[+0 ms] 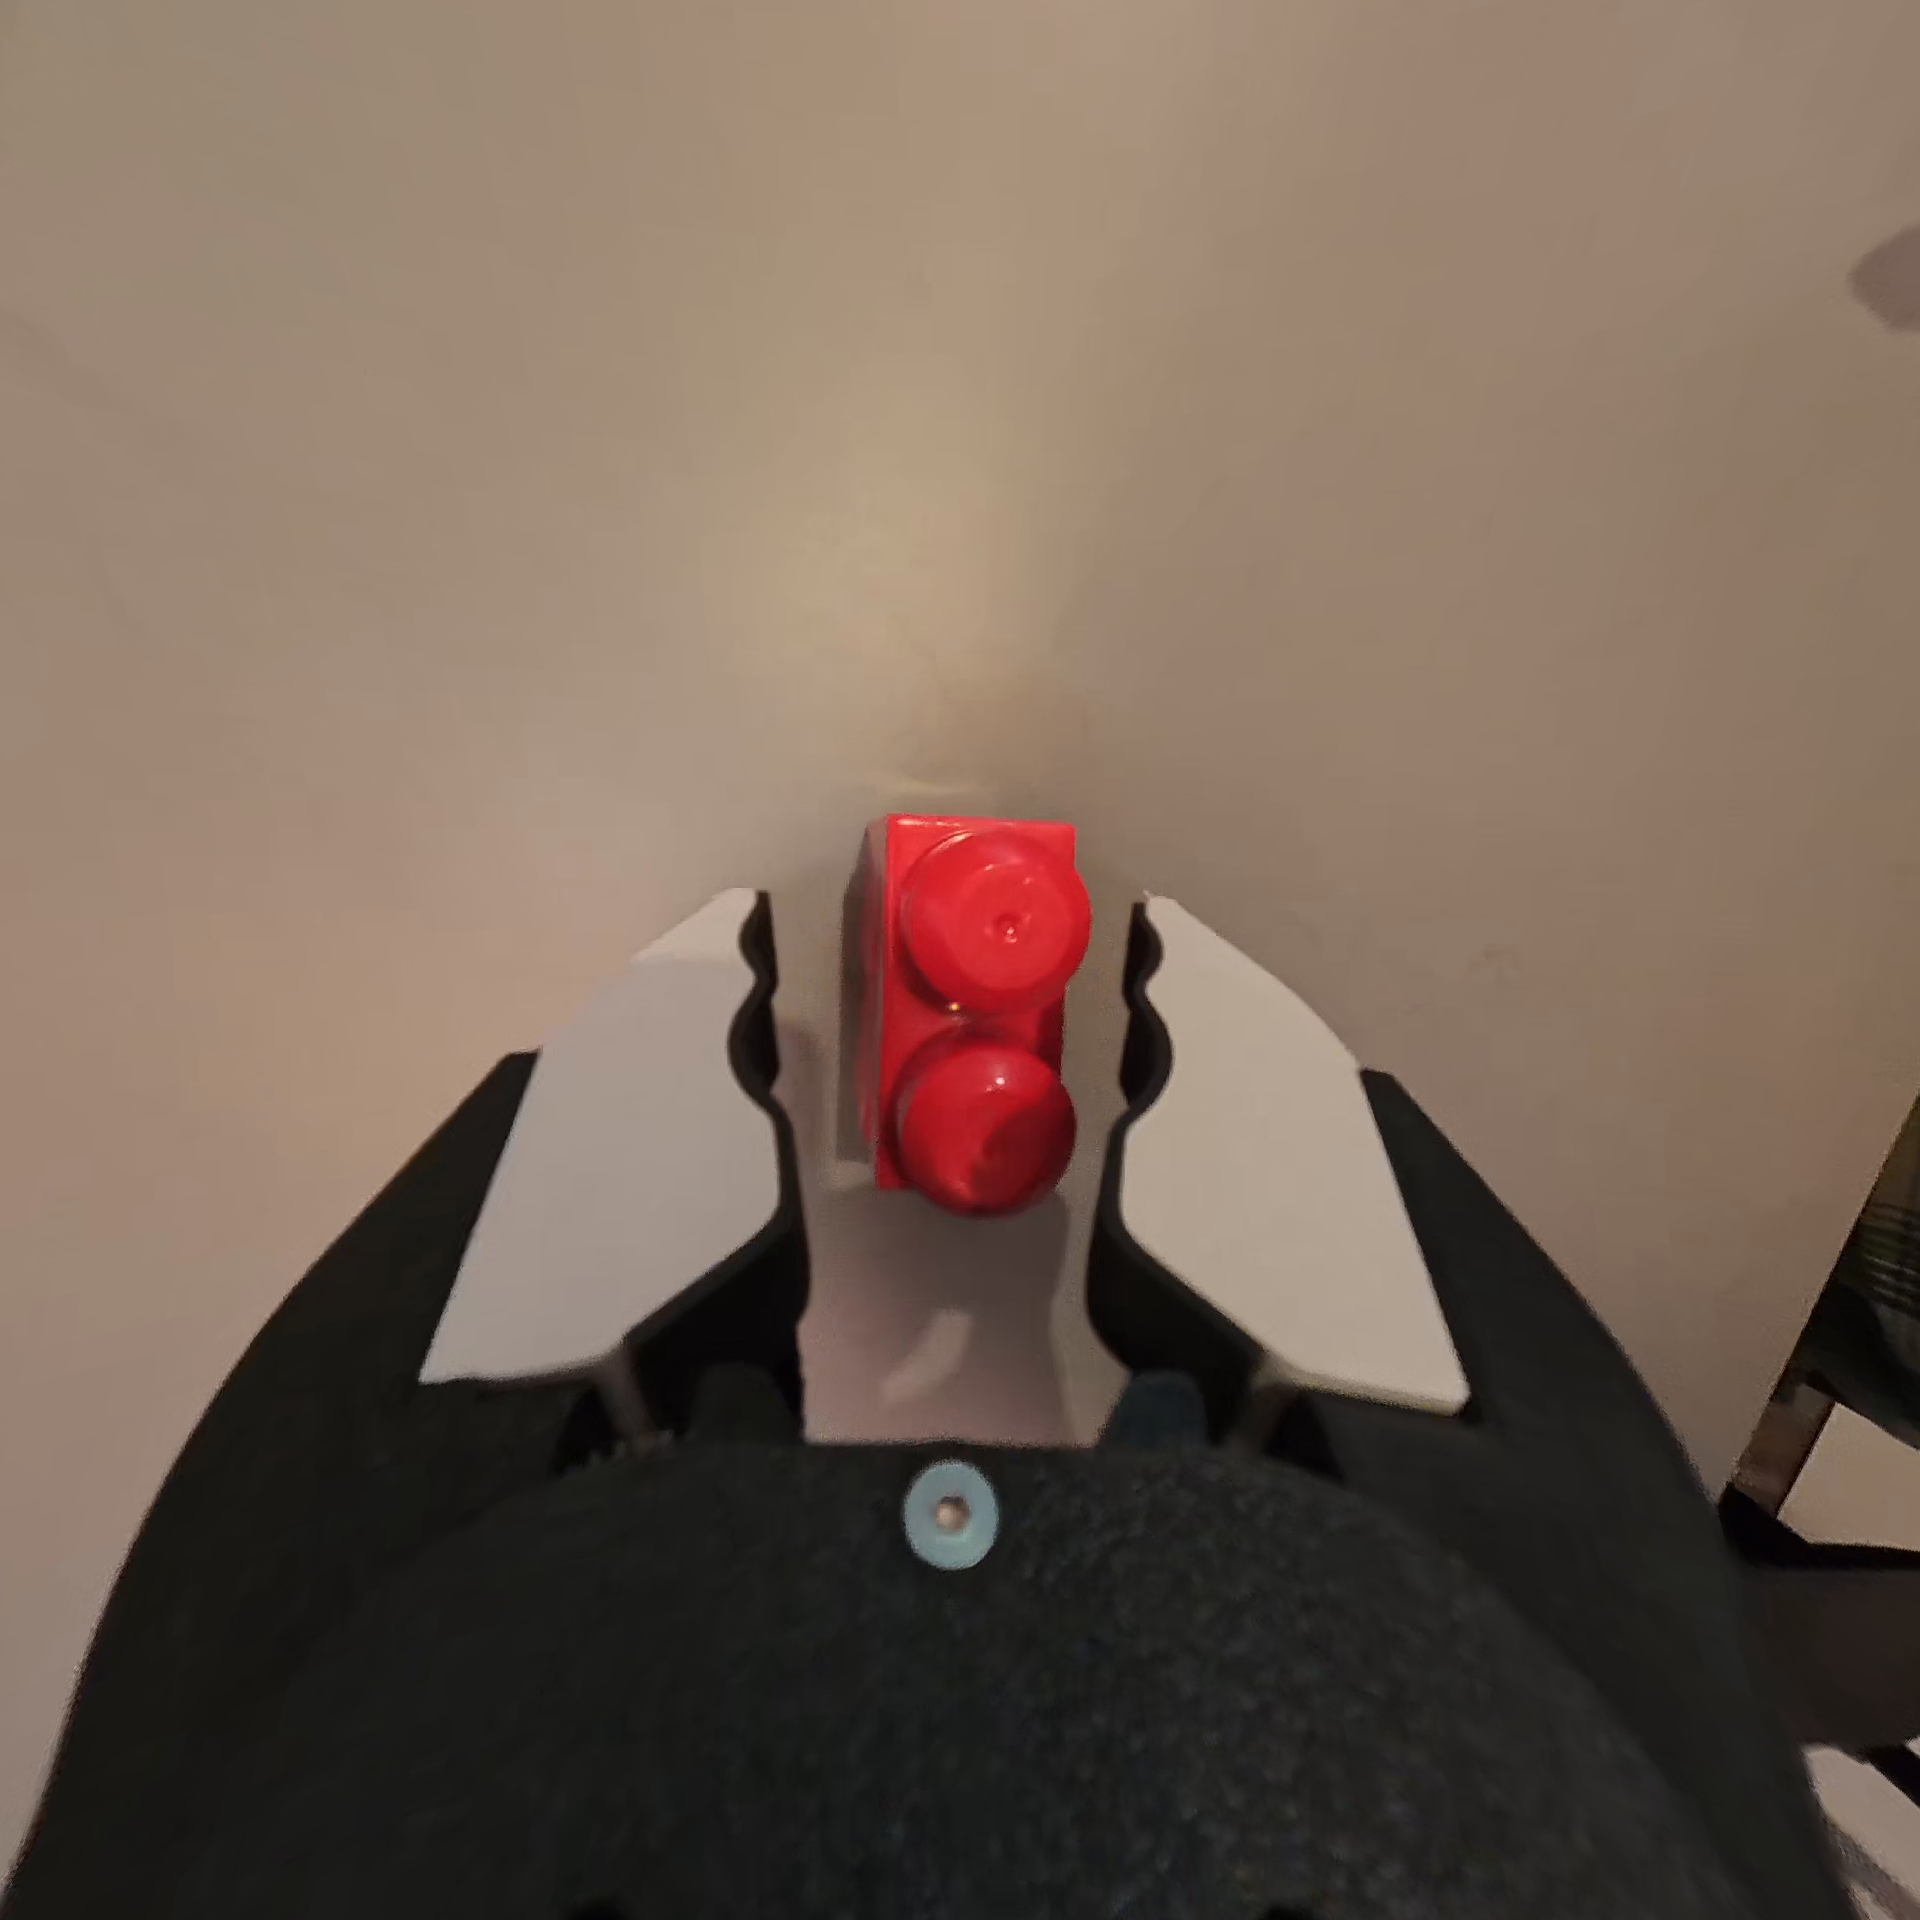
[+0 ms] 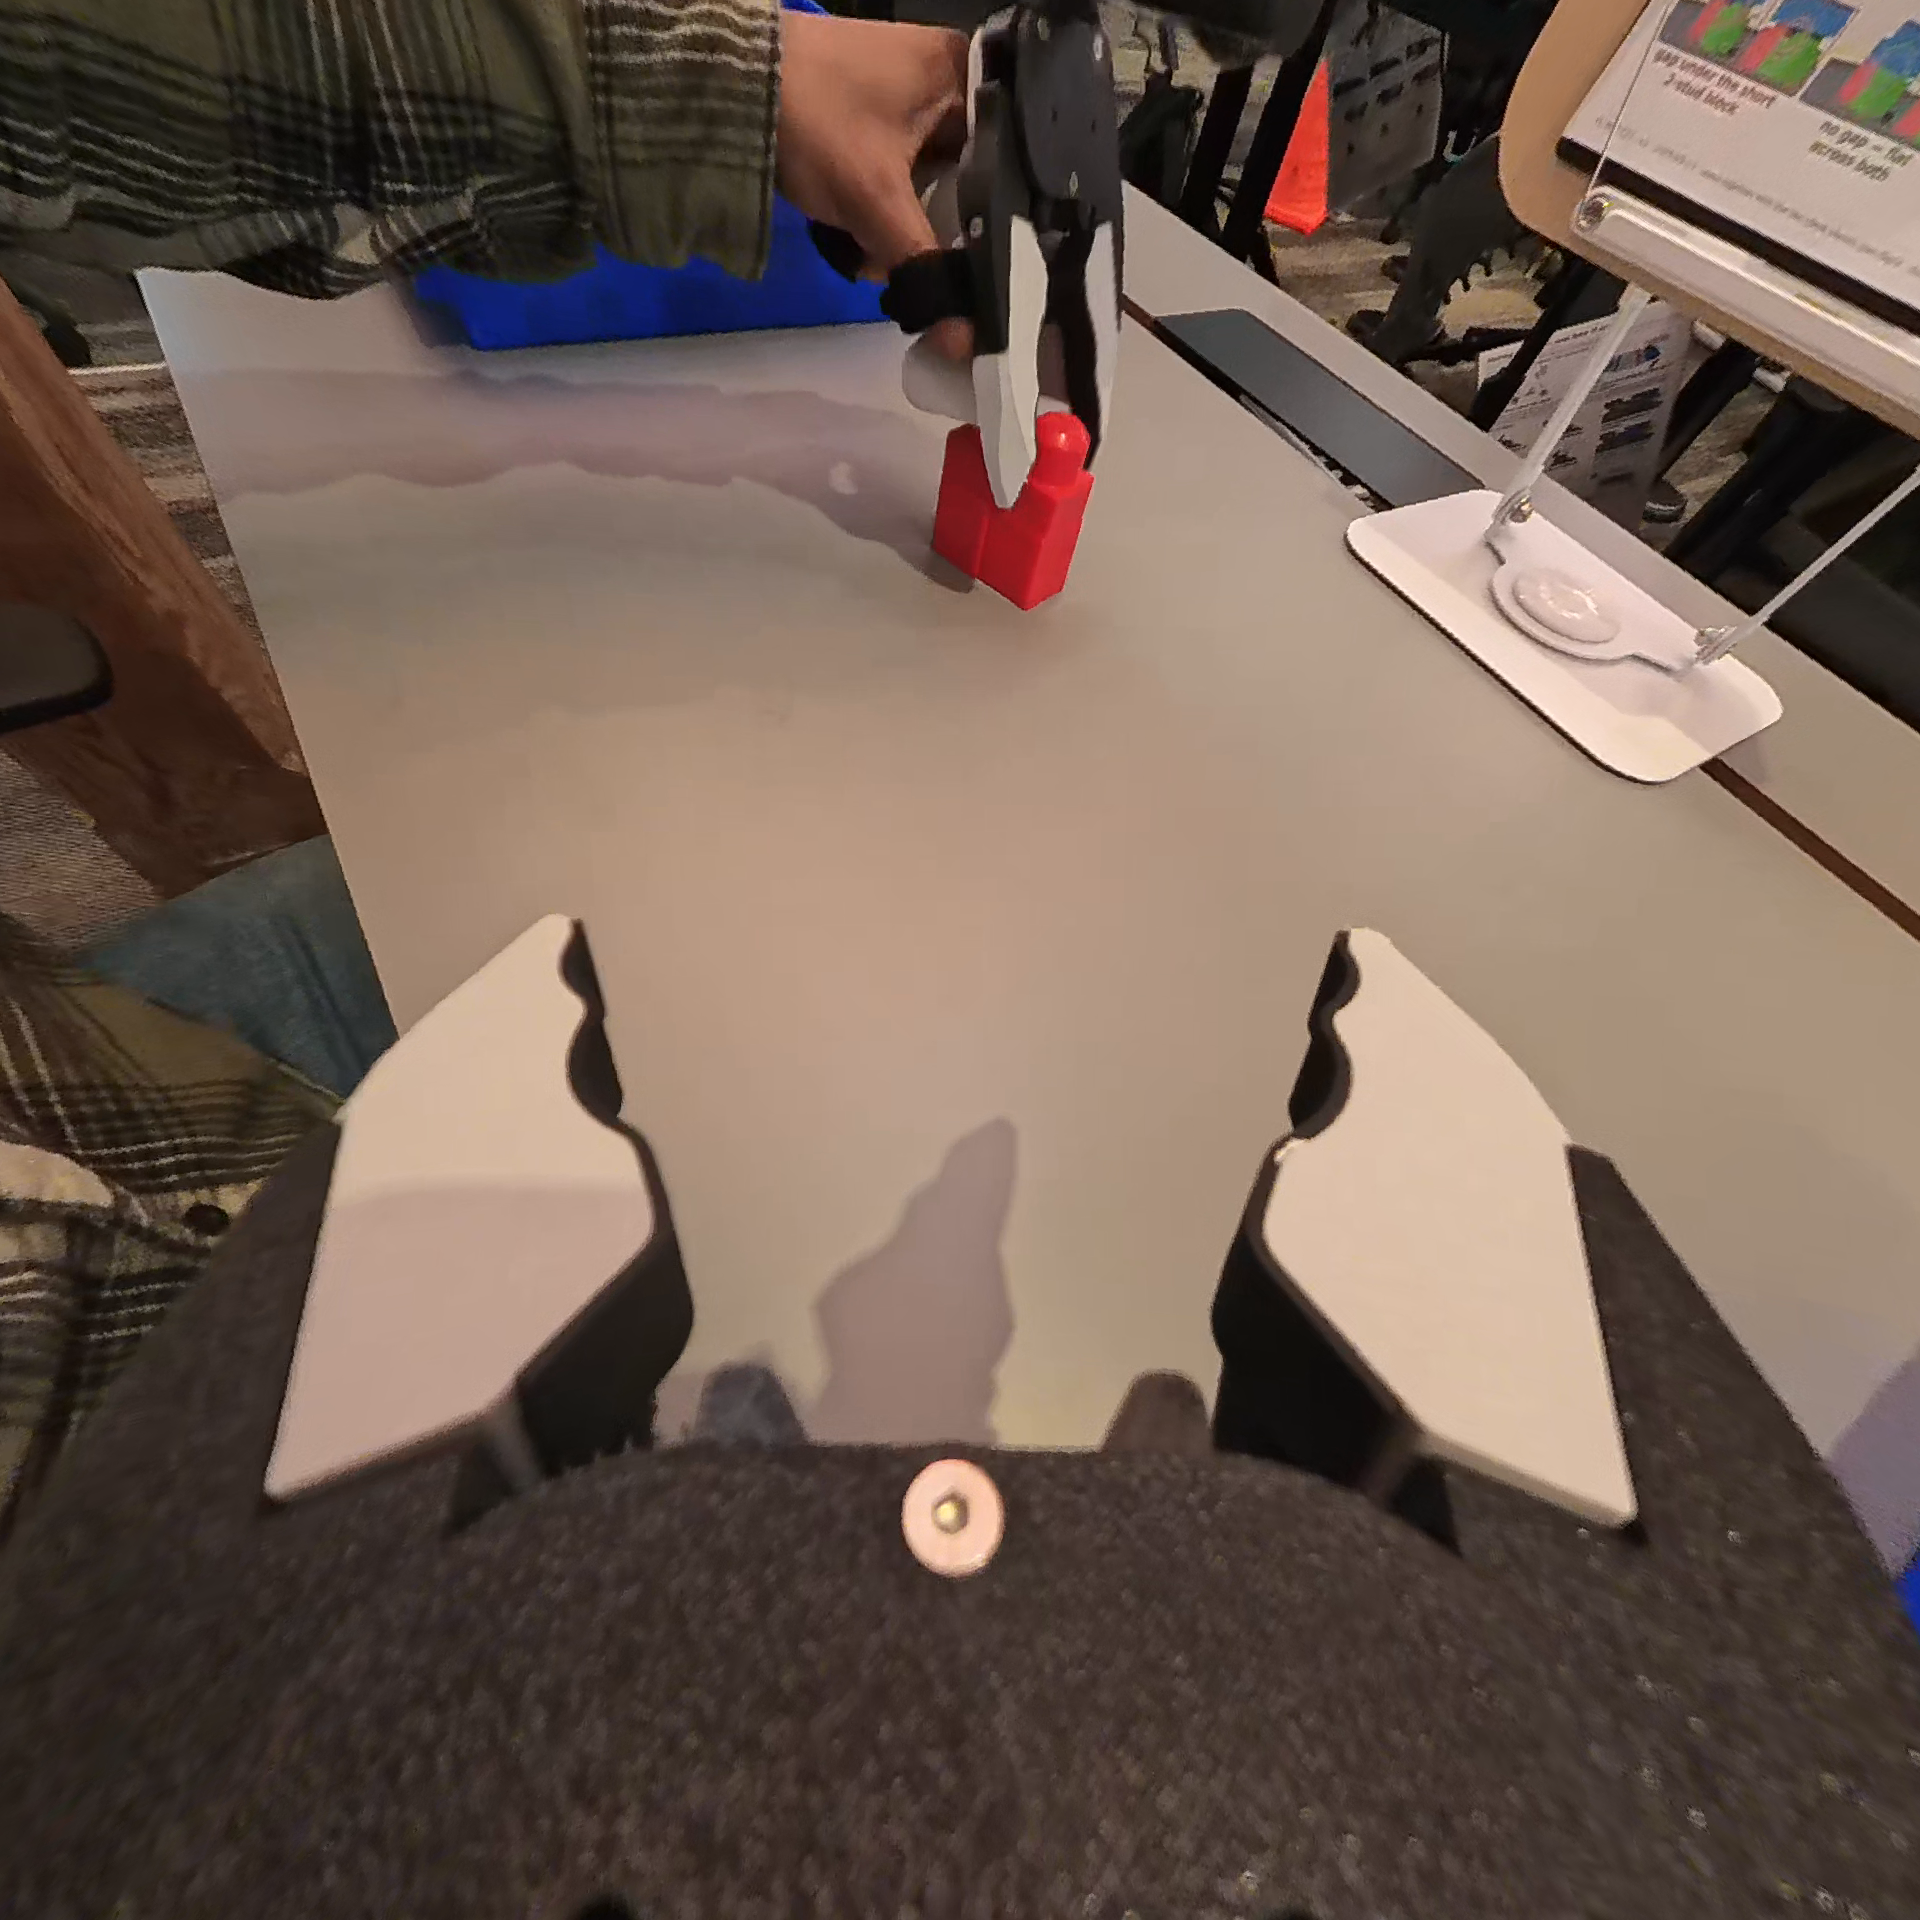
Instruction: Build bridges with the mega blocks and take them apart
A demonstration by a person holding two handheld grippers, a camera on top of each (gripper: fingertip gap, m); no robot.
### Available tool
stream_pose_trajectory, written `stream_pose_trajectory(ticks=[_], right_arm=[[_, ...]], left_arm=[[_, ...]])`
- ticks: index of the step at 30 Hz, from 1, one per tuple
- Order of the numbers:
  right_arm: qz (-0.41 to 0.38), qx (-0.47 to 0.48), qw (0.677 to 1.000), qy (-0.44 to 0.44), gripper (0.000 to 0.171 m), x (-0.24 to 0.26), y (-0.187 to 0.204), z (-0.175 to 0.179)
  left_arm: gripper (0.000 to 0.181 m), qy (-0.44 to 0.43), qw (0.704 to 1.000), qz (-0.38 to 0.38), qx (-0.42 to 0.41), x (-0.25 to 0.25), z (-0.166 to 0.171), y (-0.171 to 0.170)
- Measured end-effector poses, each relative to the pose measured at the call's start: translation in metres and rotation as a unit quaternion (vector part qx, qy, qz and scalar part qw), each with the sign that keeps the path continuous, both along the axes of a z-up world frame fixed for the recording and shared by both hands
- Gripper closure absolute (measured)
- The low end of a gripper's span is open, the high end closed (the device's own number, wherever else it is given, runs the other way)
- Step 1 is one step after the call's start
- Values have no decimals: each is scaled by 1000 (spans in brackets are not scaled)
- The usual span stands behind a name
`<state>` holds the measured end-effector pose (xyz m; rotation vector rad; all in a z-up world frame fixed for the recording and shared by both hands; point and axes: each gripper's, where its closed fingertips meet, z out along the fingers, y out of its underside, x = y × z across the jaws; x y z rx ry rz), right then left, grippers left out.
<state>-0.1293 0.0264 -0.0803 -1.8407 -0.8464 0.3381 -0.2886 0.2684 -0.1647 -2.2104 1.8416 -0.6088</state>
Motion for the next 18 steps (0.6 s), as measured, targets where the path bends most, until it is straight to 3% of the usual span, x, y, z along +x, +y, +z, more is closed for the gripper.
stream_pose_trajectory(ticks=[5, 10, 18], right_arm=[[20, 1, 1000, 13, 36, -9, 9, -1], [60, -6, 998, 27, 31, -20, 40, -5], [168, 8, 986, 2, 28, -70, 123, -23]], left_arm=[[100, -24, 1000, 6, -10, -5, 12, -2], [99, -143, 989, 35, 14, -17, 53, -14], [116, -300, 945, 115, 68, -54, 86, -66]])
